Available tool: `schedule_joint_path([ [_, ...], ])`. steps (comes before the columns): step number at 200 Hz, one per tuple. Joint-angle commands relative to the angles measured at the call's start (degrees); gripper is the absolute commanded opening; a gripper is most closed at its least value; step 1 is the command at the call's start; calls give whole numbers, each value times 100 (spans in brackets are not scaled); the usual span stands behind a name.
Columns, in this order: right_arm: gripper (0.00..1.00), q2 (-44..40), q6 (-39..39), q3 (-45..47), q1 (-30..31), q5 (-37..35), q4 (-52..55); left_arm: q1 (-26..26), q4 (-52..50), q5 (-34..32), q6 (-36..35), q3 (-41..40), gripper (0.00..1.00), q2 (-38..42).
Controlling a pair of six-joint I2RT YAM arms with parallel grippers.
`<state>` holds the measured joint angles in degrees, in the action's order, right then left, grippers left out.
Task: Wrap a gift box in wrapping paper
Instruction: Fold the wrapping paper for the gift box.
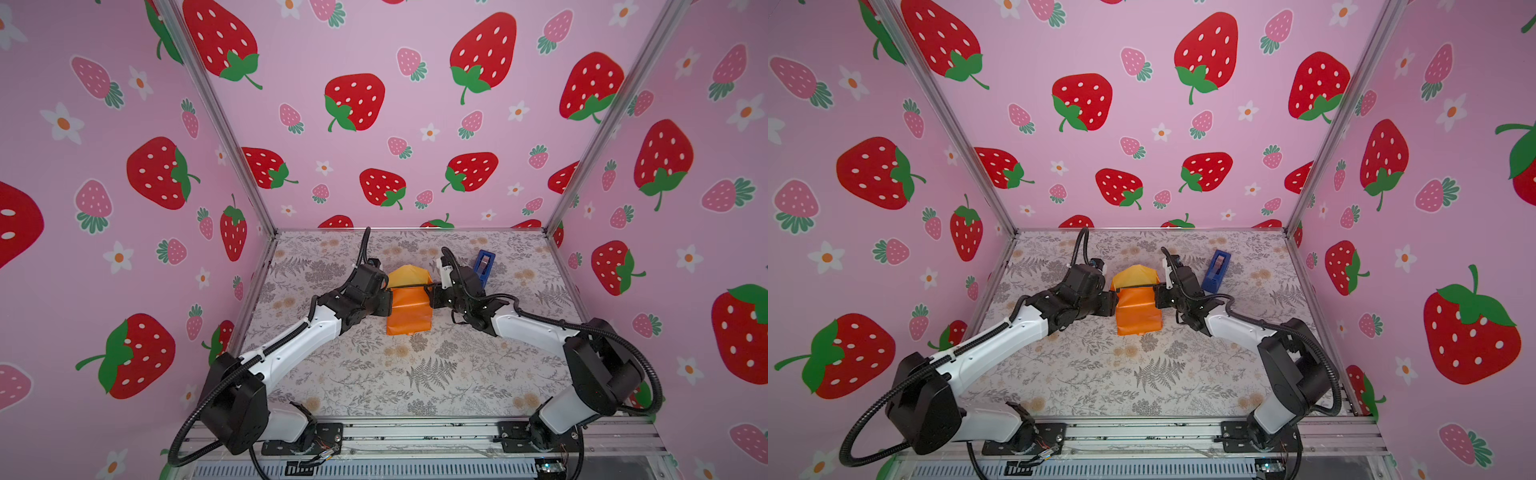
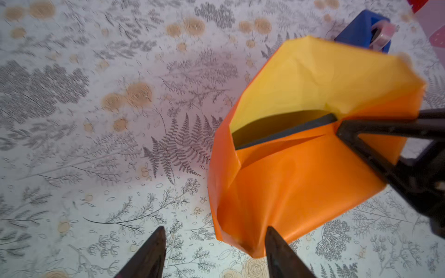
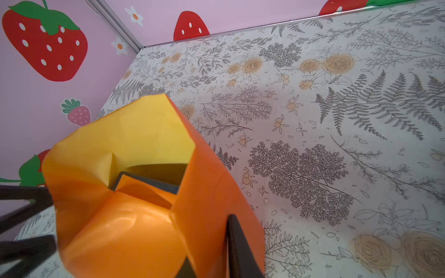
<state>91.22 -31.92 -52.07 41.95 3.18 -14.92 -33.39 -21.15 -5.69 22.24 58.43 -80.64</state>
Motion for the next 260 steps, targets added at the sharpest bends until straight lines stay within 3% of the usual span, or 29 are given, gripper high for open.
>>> schedule_joint_path([
  [1, 16, 185, -125, 22, 32, 40, 604, -10, 690, 433, 384, -119, 65, -80],
  [94, 11, 220, -240, -31, 126, 1, 632, -210, 470, 90, 138, 423, 15, -441],
  [151, 4, 45, -621, -84, 163, -127, 1026, -353, 157, -260, -100, 704, 9, -590],
  [161, 2, -27, -741, -83, 185, -210, 1114, -354, 109, -301, -147, 692, 13, -564],
  [187, 0, -137, -966, 60, 209, -338, 1106, -353, 107, -449, -152, 473, 39, -380],
  [209, 0, -135, -981, 127, 222, -376, 1085, -344, 307, -364, -121, 242, 44, -322],
  [260, 0, -96, -1009, 119, 240, -336, 1074, -390, 467, -29, -126, 347, 12, -654],
])
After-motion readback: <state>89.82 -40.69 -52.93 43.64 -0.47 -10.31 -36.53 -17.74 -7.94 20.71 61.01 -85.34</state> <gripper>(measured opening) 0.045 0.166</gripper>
